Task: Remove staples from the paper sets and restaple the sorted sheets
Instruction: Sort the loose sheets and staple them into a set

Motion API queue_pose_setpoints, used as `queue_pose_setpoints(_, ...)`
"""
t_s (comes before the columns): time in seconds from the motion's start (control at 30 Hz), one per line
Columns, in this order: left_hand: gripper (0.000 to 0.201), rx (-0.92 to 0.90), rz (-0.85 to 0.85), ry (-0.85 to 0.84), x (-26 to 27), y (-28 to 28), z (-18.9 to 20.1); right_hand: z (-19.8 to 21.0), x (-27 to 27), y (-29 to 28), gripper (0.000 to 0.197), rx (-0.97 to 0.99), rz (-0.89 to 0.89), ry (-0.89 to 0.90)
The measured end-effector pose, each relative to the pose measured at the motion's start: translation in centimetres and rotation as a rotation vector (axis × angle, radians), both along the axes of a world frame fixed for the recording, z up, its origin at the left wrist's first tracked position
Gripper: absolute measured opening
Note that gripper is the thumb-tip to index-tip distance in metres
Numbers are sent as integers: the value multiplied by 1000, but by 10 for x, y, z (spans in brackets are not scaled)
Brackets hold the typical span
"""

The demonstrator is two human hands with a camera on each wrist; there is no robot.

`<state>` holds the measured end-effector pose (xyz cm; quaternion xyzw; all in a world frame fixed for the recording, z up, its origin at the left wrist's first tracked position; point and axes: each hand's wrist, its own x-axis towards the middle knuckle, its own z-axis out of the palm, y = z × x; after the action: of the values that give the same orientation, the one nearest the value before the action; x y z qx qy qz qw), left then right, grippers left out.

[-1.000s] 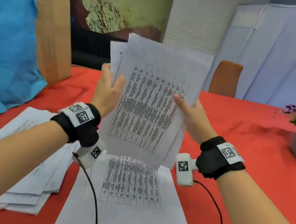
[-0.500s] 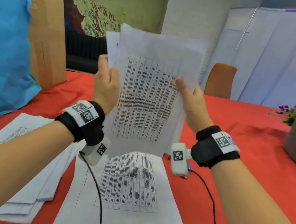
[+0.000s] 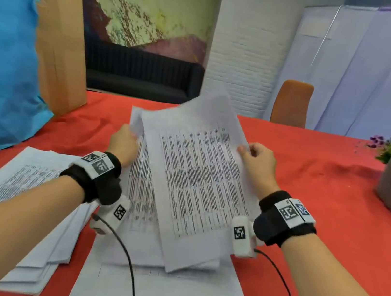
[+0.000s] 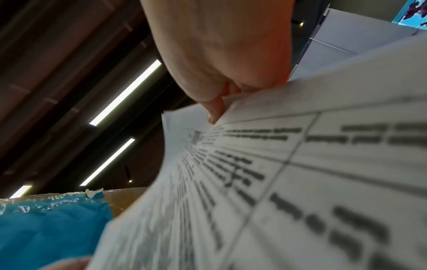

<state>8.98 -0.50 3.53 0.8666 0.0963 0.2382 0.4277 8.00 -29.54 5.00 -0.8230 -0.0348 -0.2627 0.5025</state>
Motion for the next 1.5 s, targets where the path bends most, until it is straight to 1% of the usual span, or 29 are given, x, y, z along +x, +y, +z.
queue_pose_setpoints(0.03, 18, 27, -24, 90, 3, 2, -14, -7, 2, -3, 24, -10, 8, 81)
queue_pose_setpoints(0.07, 15, -2, -40, 160, 5, 3, -29, -15, 2, -5, 27, 12, 27, 169)
queue_pose_setpoints(0.1, 22, -70, -56, 219, 6, 4, -43, -23, 2, -6, 30, 89, 51, 261)
queue_pose_setpoints(0.13, 29, -165, -69, 275, 5, 5, -56, -32, 1, -6, 31, 205, 68, 347)
queue_pose_setpoints(0.2, 35, -328, -78, 355, -2, 5, -74, -42, -3, -6, 24, 392, 79, 459)
queue_pose_setpoints(0.23, 36, -381, -82, 394, -5, 6, -82, -45, -6, -6, 20, 425, 86, 495)
queue_pose_setpoints(0.33, 28, -484, -180, 452, -13, 6, -90, -49, -14, -6, 14, 420, 146, 546)
queue_pose_setpoints(0.43, 27, -612, -232, 447, -14, 4, -90, -60, -17, 2, 22, 325, 126, 545)
queue_pose_setpoints(0.47, 31, -679, -226, 433, -14, 4, -91, -67, -15, 5, 24, 300, 112, 545)
queue_pose_setpoints(0.53, 52, -780, -218, 420, -12, 1, -94, -80, -9, 13, 15, 277, 107, 584)
queue_pose_setpoints(0.57, 59, -770, -235, 426, -11, 0, -94, -86, -7, 17, 15, 284, 108, 638)
queue_pose_setpoints(0.6, 57, -716, -256, 422, -11, -1, -95, -89, -5, 21, 17, 322, 126, 710)
queue_pose_setpoints(0.67, 34, -574, -269, 384, -11, 0, -97, -88, -11, 30, 21, 433, 197, 862)
queue_pose_setpoints(0.7, 25, -526, -270, 367, -11, 0, -98, -86, -15, 31, 21, 486, 238, 902)
queue_pose_setpoints(0.73, 22, -509, -272, 354, -10, 1, -100, -84, -16, 31, 21, 524, 267, 923)
queue_pose_setpoints(0.83, 21, -515, -268, 342, -10, 5, -102, -86, -14, 19, 20, 557, 290, 941)
queue_pose_setpoints(0.87, 22, -538, -264, 334, -11, 5, -102, -86, -15, 17, 19, 539, 302, 958)
queue_pose_setpoints(0.9, 24, -573, -249, 327, -11, 5, -101, -87, -14, 14, 17, 480, 309, 968)
queue_pose_setpoints(0.97, 29, -673, -224, 322, -11, 4, -100, -87, -12, 10, 13, 293, 307, 923)
queue_pose_setpoints(1.0, 37, -722, -211, 320, -9, 5, -100, -86, -13, 10, 10, 209, 295, 878)
queue_pose_setpoints(1.03, 45, -742, -204, 326, -8, 4, -100, -86, -13, 9, 10, 159, 299, 858)
queue_pose_setpoints(1.1, 55, -709, -215, 338, -10, 1, -97, -86, -15, 11, 9, 162, 395, 914)
queue_pose_setpoints(1.13, 55, -686, -247, 334, -10, -1, -97, -86, -16, 13, 14, 171, 449, 952)
queue_pose_setpoints(1.2, 36, -640, -315, 275, -11, -6, -98, -88, -16, 18, 24, 128, 512, 970)
queue_pose_setpoints(1.27, 24, -579, -302, 213, -9, -7, -99, -87, -17, 23, 25, 24, 495, 955)
queue_pose_setpoints(1.33, 20, -542, -240, 169, -6, -4, -98, -86, -16, 25, 24, -61, 442, 925)
queue_pose_setpoints(1.37, 19, -510, -205, 151, -5, -3, -97, -85, -15, 24, 25, -71, 411, 914)
queue_pose_setpoints(1.43, 19, -502, -159, 153, -5, 2, -98, -85, -16, 20, 26, -53, 378, 912)
queue_pose_setpoints(1.5, 25, -539, -165, 199, -5, 5, -100, -87, -17, 19, 24, -21, 411, 948)
